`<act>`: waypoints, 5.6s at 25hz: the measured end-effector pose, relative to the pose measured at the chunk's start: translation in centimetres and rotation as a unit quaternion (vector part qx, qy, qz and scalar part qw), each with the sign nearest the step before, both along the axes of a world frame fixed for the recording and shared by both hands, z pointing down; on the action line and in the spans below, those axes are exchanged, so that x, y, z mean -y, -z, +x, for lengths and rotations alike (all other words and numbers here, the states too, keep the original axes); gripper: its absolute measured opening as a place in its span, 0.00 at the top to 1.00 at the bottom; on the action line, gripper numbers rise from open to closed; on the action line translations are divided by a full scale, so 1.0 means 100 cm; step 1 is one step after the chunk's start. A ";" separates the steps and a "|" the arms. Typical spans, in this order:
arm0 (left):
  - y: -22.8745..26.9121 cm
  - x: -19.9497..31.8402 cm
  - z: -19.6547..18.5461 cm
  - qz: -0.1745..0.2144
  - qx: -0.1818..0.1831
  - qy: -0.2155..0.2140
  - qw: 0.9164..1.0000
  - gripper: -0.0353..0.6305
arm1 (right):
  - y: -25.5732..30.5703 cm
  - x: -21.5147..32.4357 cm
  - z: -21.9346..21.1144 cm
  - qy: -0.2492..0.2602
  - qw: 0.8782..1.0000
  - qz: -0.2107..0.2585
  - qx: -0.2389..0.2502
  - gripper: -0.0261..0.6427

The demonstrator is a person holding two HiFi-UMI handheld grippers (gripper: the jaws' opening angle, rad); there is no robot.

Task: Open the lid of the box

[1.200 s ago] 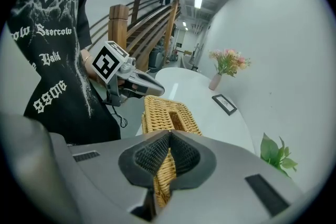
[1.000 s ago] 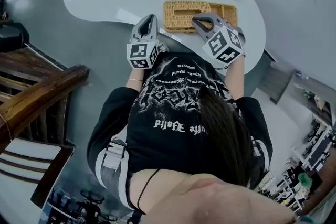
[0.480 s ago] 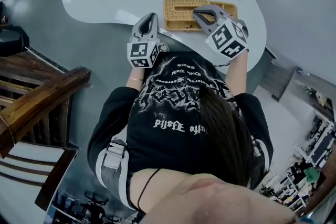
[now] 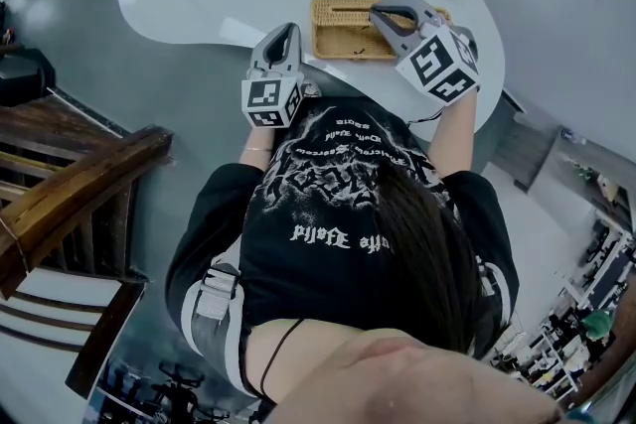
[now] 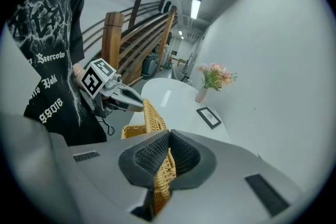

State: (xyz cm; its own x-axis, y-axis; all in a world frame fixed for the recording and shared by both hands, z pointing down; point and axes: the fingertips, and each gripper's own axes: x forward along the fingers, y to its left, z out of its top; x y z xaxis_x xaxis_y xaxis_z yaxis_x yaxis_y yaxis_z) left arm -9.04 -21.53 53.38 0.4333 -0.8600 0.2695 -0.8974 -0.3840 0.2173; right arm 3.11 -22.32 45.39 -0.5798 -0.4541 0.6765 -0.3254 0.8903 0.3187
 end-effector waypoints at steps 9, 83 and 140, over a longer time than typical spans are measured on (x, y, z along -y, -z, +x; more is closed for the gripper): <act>-0.003 0.003 -0.001 -0.002 0.000 -0.004 1.000 0.90 | 0.009 0.018 -0.001 0.010 1.000 0.005 0.007 0.91; 0.014 0.019 0.003 -0.014 0.016 0.002 1.000 0.90 | -0.035 0.169 0.005 0.013 0.996 -0.087 0.000 0.91; -0.009 0.046 0.008 -0.061 0.005 0.004 0.998 0.90 | -0.164 0.199 0.010 -0.041 0.960 -0.272 -0.061 0.85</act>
State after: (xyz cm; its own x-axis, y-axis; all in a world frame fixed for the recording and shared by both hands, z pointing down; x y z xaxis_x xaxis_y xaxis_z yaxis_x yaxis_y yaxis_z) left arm -8.23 -26.14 54.28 0.4229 -0.8240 0.3771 -0.9029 -0.3480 0.2522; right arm 4.15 -42.26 61.77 -0.4593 -0.0556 0.8866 -0.3917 0.9084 -0.1459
